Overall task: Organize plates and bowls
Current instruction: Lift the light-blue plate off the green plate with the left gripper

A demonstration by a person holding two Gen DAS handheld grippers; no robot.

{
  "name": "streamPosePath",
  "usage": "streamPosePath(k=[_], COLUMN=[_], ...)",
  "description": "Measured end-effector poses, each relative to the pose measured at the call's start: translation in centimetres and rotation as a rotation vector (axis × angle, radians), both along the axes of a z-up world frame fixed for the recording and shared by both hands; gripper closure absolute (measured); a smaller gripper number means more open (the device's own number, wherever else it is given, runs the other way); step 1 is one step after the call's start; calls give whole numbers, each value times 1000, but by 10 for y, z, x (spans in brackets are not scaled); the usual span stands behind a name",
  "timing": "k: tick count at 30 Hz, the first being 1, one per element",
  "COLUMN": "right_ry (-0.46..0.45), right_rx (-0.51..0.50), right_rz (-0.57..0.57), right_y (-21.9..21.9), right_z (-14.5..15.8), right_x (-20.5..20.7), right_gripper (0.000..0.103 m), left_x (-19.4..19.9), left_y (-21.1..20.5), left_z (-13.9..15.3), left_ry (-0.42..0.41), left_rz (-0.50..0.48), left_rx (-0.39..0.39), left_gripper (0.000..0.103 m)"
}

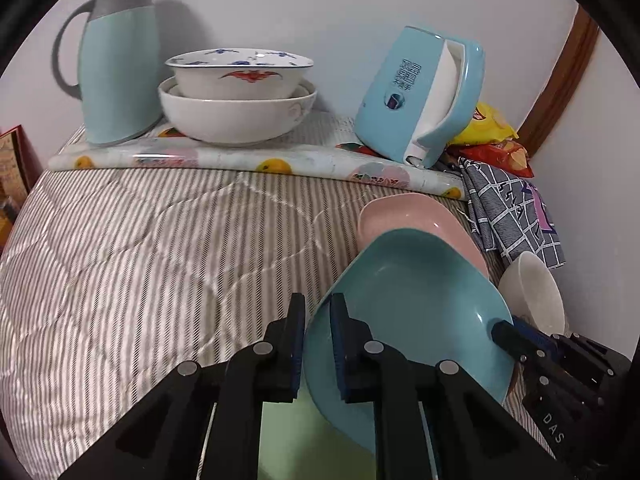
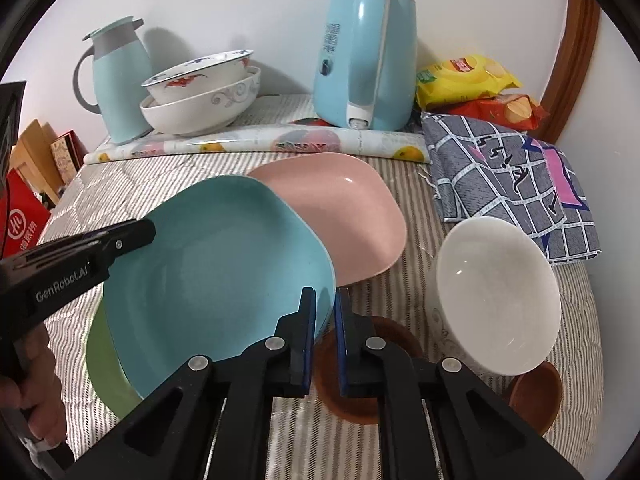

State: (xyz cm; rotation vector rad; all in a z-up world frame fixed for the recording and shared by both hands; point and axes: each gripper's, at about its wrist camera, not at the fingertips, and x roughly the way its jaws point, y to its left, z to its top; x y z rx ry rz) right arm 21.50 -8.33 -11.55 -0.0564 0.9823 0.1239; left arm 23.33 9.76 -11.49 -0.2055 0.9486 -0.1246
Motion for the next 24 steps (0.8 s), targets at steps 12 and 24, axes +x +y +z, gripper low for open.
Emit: streamPosePath(k=[12, 24], right_ry=[-23, -16], right_rx=[-3, -6], right_rz=[34, 54], right_y=[23, 36], right_z=[6, -1], right_x=[-17, -24], right_gripper=[97, 98], left_x=[-30, -46], left_y=[24, 36], left_z=[5, 3], left_ry=[-5, 3], left_rz=[41, 60], left_rx=[-13, -21], left_gripper=[91, 91])
